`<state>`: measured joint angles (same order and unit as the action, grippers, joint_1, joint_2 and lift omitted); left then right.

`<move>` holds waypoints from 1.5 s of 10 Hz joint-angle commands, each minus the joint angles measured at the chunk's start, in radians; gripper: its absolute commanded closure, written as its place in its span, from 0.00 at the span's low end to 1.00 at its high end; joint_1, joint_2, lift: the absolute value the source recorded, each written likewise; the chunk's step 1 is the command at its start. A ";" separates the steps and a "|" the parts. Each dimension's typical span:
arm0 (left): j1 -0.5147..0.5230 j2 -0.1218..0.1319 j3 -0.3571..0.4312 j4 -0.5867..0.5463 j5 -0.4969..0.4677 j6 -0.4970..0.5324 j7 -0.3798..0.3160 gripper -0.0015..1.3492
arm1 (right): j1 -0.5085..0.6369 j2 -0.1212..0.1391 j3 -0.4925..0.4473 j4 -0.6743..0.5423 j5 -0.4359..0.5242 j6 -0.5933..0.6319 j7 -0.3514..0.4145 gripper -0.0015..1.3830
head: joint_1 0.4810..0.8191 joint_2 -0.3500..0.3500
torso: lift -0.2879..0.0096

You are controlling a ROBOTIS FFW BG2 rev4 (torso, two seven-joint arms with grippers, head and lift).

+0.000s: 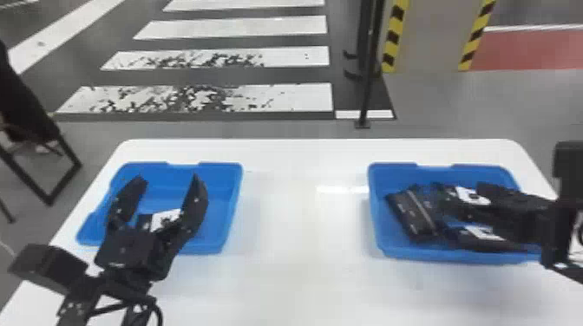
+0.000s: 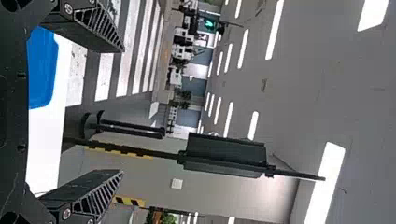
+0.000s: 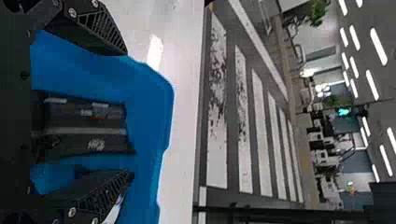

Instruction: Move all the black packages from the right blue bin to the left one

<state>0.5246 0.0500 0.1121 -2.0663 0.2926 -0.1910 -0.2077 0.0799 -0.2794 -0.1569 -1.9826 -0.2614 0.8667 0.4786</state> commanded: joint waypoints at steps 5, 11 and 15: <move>-0.004 0.007 -0.024 -0.004 -0.019 0.009 -0.013 0.09 | -0.127 -0.001 0.111 0.185 0.042 0.117 -0.048 0.12 | 0.63 0.45 | 0.50; 0.003 0.004 0.000 -0.004 -0.019 0.004 -0.018 0.09 | -0.208 0.000 0.219 0.310 0.014 0.100 -0.103 0.13 | 0.63 0.56 | 0.50; 0.008 0.001 0.012 -0.004 -0.013 0.009 -0.019 0.09 | -0.215 0.000 0.235 0.322 0.004 0.127 -0.114 0.18 | 0.63 0.59 | 0.50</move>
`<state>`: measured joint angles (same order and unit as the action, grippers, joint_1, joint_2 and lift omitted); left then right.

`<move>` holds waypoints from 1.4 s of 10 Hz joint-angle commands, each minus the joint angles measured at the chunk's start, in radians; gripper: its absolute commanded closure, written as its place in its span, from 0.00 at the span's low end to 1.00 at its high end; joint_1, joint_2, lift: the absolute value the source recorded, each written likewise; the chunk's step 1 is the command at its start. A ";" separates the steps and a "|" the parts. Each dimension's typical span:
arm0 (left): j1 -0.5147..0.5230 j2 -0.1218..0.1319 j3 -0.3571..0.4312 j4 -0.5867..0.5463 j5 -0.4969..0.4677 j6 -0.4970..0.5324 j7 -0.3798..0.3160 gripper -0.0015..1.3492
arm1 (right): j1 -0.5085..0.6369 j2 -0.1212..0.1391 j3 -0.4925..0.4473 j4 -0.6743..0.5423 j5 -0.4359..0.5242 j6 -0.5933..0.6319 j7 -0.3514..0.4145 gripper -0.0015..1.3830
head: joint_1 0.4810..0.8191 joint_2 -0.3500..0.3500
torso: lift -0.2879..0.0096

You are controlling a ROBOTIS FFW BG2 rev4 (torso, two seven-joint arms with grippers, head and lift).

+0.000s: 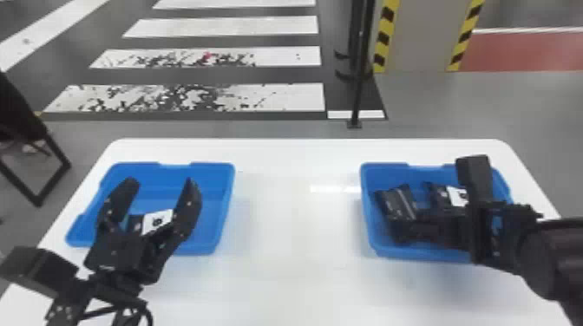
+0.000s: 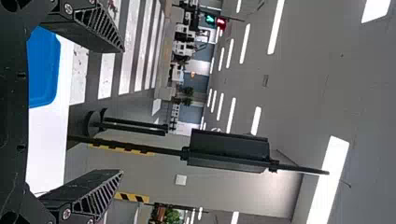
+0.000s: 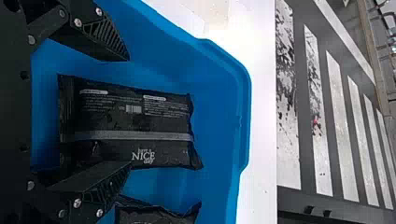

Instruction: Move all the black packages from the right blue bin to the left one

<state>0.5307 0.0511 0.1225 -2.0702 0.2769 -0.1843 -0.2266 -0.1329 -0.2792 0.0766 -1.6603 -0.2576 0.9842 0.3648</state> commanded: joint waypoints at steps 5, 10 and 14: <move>0.009 -0.005 0.015 0.012 0.024 0.010 0.001 0.09 | -0.007 0.000 0.009 0.017 -0.020 -0.007 0.000 0.78 | 0.63 0.60 | 0.50; 0.012 -0.007 0.017 0.015 0.030 -0.012 0.000 0.09 | 0.096 0.009 -0.053 -0.138 -0.069 -0.069 -0.003 0.80 | 0.63 0.63 | 0.50; 0.012 -0.005 0.015 0.017 0.036 -0.012 0.000 0.09 | 0.155 0.025 -0.073 -0.265 -0.032 0.002 -0.090 0.06 | 0.63 0.62 | 0.50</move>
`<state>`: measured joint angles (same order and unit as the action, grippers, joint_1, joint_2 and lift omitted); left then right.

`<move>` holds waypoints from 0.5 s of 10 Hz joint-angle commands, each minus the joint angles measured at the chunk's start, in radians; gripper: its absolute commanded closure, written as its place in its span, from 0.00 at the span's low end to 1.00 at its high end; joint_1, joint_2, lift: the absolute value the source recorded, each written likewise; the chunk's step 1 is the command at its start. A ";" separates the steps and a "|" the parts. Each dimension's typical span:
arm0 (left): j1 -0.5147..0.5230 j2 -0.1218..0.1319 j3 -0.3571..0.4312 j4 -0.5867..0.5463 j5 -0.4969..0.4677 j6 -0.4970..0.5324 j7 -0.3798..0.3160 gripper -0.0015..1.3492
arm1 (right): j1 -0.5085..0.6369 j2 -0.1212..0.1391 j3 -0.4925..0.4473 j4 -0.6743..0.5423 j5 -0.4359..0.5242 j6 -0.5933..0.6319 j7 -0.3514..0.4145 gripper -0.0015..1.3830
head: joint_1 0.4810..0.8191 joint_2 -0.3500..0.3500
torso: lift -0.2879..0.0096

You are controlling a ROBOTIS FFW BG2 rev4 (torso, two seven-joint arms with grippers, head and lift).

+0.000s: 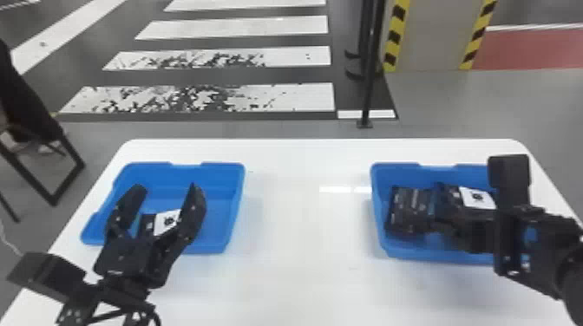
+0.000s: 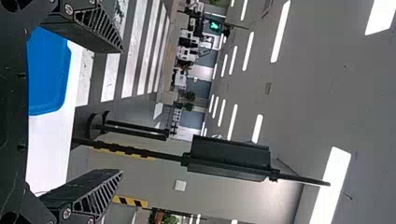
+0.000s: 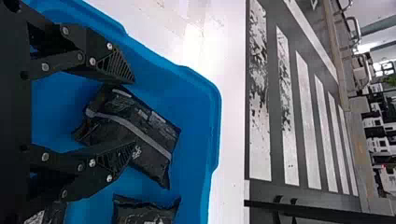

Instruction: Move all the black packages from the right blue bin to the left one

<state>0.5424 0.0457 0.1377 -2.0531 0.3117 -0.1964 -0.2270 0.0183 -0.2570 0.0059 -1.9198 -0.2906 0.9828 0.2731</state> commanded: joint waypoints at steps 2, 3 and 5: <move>0.000 0.002 -0.004 0.000 0.001 0.000 0.000 0.09 | -0.006 0.015 -0.002 0.017 0.019 0.001 -0.072 0.11 | 0.63 0.60 | 0.50; 0.000 0.002 -0.006 0.000 0.001 0.002 0.000 0.09 | -0.033 0.021 0.000 0.061 0.027 -0.013 -0.081 0.11 | 0.63 0.59 | 0.50; 0.002 0.003 -0.006 0.000 0.005 0.000 0.000 0.09 | -0.053 0.027 0.014 0.112 0.021 -0.040 -0.103 0.11 | 0.63 0.57 | 0.50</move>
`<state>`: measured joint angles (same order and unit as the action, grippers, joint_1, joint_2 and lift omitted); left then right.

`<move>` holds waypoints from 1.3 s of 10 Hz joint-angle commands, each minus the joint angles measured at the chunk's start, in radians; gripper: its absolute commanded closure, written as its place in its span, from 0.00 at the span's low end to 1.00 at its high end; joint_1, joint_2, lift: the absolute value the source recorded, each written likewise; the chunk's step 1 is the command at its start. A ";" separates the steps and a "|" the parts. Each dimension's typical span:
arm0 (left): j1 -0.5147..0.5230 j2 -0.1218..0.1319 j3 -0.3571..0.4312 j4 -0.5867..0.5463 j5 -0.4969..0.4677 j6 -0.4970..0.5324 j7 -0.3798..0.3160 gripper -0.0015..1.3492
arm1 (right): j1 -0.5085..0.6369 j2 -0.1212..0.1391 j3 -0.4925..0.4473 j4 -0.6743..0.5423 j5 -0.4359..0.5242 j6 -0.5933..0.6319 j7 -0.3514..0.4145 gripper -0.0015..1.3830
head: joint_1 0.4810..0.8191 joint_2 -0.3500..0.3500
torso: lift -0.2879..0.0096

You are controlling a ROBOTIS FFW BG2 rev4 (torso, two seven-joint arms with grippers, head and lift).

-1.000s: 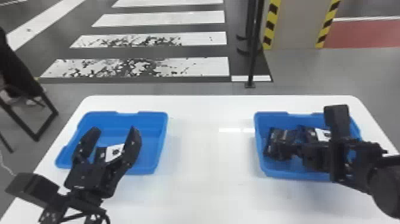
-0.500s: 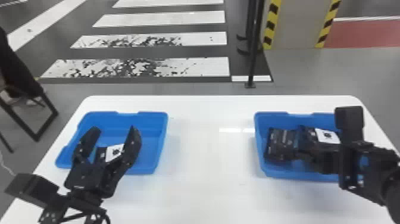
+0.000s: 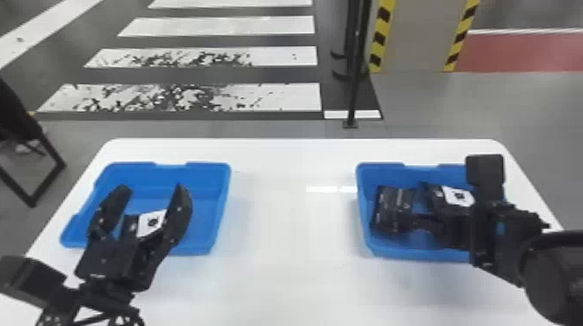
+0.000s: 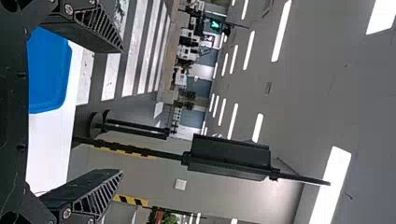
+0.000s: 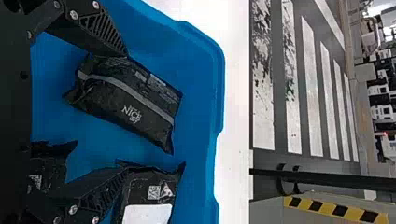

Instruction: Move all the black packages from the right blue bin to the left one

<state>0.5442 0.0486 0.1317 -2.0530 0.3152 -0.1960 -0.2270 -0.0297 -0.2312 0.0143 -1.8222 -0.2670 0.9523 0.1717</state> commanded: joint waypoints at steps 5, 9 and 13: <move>0.008 0.001 0.002 0.002 0.018 0.002 -0.002 0.09 | -0.071 0.009 0.059 0.150 -0.054 -0.069 -0.026 0.12 | 0.63 0.59 | 0.50; 0.010 0.001 0.004 0.007 0.028 0.012 -0.002 0.09 | -0.093 0.007 0.071 0.218 -0.080 -0.054 -0.026 0.39 | 0.63 0.62 | 0.50; 0.010 -0.001 0.004 0.010 0.038 0.012 -0.002 0.09 | -0.051 0.004 0.059 0.147 -0.130 -0.081 -0.018 0.82 | 0.63 0.63 | 0.50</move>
<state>0.5546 0.0481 0.1356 -2.0432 0.3513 -0.1841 -0.2285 -0.0920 -0.2259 0.0812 -1.6561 -0.3908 0.8735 0.1539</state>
